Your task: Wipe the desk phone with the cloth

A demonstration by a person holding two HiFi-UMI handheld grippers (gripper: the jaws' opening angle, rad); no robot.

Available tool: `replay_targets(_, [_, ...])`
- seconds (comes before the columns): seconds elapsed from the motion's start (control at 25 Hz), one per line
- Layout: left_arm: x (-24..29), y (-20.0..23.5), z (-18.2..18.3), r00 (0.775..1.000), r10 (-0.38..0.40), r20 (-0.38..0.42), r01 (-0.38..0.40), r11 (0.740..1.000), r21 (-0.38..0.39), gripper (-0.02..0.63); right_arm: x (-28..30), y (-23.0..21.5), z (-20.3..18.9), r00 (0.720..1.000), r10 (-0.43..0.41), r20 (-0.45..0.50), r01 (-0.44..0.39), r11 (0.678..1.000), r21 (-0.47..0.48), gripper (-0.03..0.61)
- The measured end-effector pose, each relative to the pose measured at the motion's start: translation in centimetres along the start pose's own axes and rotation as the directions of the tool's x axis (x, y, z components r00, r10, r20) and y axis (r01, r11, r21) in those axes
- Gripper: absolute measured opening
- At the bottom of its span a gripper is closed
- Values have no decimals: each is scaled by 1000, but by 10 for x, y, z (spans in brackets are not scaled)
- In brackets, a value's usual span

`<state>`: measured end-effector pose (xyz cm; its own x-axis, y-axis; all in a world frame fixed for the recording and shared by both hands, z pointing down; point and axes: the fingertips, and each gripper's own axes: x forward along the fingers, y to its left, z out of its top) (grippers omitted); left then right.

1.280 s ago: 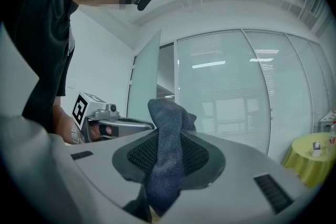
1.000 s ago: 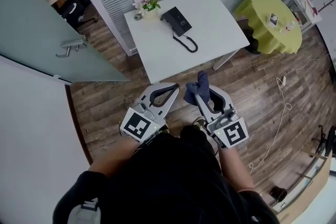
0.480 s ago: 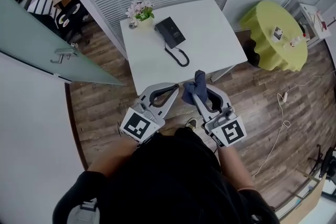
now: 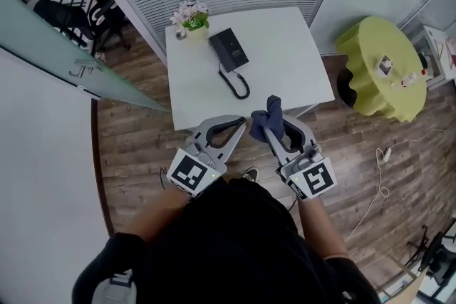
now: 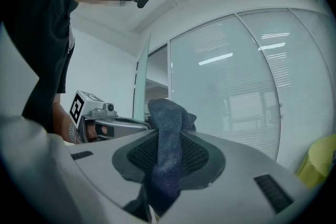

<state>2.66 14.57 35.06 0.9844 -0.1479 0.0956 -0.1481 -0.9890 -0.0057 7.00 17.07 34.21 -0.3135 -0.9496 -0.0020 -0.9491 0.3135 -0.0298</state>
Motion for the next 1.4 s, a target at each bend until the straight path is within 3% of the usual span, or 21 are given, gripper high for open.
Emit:
replay_targets(0.44, [24, 23, -8, 998, 62, -23, -62, 998, -5, 11, 20, -31, -7, 998, 55, -2, -55, 998, 13, 112])
replay_targets(0.72, [50, 78, -19, 996, 86, -11, -86, 995, -47, 11, 67, -60, -13, 997, 72, -35, -72, 997, 4, 112])
replay_targets(0.96, [71, 132, -25, 996, 87, -32, -88, 996, -30, 11, 122, -91, -21, 993, 87, -75, -88, 996, -8, 112])
replay_targets(1.12, [80, 173, -34, 993, 122, -7, -122, 989, -85, 11, 162, -105, -30, 989, 105, -108, -107, 994, -12, 112])
replay_targets(1.4, [81, 232, -59, 987, 145, -67, -150, 985, -89, 11, 220, -120, -52, 979, 120, -166, -123, 992, -12, 112])
